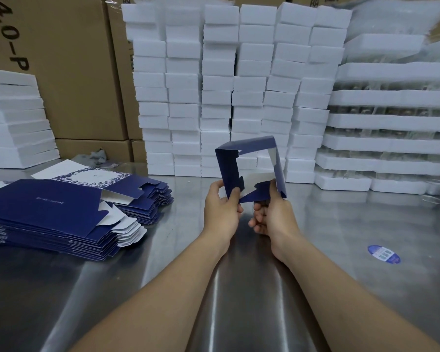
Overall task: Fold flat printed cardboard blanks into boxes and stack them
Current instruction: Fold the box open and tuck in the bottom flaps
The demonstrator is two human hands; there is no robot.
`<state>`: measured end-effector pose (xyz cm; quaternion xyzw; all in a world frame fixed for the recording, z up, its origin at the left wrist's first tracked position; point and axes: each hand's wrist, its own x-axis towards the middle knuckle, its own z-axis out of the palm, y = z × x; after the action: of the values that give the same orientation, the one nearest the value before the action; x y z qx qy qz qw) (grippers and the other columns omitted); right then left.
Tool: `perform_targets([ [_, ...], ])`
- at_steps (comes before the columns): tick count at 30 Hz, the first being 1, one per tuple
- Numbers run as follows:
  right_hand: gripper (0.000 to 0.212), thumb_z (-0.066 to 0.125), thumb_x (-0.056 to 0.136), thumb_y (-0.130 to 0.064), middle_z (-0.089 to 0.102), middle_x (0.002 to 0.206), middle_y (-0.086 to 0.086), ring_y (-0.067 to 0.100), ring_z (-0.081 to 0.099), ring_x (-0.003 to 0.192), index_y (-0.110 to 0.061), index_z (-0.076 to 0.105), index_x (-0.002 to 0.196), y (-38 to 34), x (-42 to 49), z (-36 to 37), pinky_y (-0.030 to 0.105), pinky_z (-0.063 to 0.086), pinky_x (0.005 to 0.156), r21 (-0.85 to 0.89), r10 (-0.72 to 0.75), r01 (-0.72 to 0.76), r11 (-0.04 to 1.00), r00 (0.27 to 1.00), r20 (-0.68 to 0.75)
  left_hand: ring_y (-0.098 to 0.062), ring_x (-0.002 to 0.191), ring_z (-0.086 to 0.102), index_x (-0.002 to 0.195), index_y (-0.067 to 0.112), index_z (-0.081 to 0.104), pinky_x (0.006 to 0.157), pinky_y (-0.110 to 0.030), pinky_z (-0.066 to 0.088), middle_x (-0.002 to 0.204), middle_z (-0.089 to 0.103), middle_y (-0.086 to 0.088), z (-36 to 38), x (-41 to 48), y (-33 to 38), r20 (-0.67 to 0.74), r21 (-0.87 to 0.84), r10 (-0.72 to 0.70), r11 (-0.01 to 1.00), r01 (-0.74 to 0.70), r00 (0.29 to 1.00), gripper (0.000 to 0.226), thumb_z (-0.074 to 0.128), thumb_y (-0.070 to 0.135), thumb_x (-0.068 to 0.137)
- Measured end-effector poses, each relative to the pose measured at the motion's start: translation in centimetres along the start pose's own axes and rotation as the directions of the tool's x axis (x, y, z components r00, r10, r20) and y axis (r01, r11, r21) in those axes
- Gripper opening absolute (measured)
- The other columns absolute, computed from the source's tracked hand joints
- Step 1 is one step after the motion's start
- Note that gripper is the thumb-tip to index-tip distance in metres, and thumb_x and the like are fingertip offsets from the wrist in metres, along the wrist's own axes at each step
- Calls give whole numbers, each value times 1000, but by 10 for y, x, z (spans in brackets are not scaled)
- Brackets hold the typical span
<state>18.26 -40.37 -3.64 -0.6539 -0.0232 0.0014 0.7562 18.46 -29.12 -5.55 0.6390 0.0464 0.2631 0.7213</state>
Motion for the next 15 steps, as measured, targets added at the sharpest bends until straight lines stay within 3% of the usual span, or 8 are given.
perform_targets([
  [5, 45, 26, 108, -21, 47, 47, 1, 16, 53, 39, -8, 57, 77, 3, 2, -1, 28, 42, 47, -25, 5, -6, 1000, 999, -49, -5, 53, 55, 134, 23, 55, 55, -21, 47, 60, 62, 5, -1, -3, 4, 71, -47, -36, 998, 40, 997, 35, 69, 28, 102],
  [10, 49, 27, 110, -34, 46, 47, -2, 16, 51, 41, -12, 57, 78, 1, 4, -3, 25, 45, 46, 32, 15, -15, 999, 1000, -6, -6, 58, 62, 140, 30, 51, 60, -19, 54, 65, 70, 6, -6, -4, 9, 150, -91, -99, 989, 113, 984, 55, 78, 17, 94],
  [15, 46, 58, 104, -47, 52, 53, 3, 18, 55, 45, -11, 63, 75, 0, 1, -4, 23, 45, 42, 14, -17, 16, 1000, 999, 50, -7, 60, 62, 141, 38, 49, 67, -23, 56, 75, 74, 6, -9, -4, 11, 182, -144, -87, 983, 115, 979, 59, 74, 9, 96],
])
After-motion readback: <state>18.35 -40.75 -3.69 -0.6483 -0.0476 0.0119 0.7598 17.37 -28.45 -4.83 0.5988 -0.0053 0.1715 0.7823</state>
